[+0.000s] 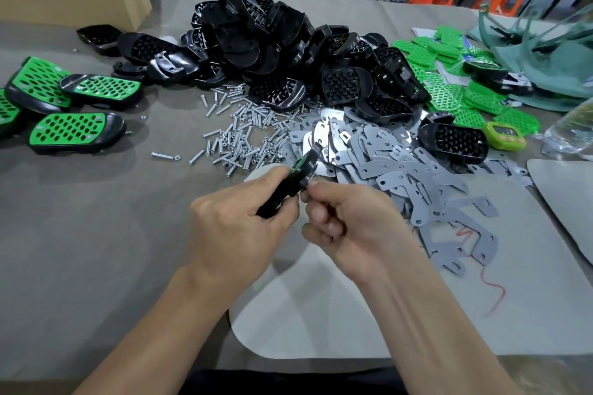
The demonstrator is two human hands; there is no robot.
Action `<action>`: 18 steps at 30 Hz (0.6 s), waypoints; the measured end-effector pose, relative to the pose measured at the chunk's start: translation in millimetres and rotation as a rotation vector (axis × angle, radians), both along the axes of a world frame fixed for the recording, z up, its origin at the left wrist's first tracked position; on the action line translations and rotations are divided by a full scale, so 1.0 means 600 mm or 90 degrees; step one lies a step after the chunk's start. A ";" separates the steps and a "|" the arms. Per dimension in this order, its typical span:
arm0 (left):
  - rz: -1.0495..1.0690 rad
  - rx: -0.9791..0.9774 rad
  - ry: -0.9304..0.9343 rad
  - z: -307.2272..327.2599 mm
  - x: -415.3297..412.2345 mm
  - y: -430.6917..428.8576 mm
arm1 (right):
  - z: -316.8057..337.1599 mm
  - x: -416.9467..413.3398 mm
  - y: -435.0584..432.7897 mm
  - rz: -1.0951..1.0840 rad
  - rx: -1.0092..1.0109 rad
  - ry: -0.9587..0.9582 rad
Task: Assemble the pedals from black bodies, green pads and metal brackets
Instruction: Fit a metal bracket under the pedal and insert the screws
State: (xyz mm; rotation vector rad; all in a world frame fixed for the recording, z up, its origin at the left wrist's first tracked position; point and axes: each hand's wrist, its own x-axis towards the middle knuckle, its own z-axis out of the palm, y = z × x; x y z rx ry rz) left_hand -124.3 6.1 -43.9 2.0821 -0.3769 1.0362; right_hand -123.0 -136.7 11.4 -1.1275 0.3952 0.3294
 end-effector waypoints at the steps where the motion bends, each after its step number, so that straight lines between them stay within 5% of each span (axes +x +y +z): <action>1: 0.001 -0.017 0.025 0.000 -0.001 0.001 | 0.001 0.000 0.000 0.016 -0.013 -0.011; 7: -0.066 -0.414 0.285 0.024 0.014 0.011 | -0.020 -0.011 -0.016 -0.011 -0.477 -0.264; 10: -0.154 -0.675 0.370 0.034 0.027 0.019 | -0.027 -0.022 -0.005 0.064 -0.516 -0.285; 15: -0.199 -0.705 0.424 0.032 0.027 0.024 | -0.037 -0.031 0.013 -0.034 -0.558 -0.328; 18: -0.209 -0.621 0.419 0.027 0.026 0.020 | -0.044 -0.030 0.012 -0.011 -0.597 -0.334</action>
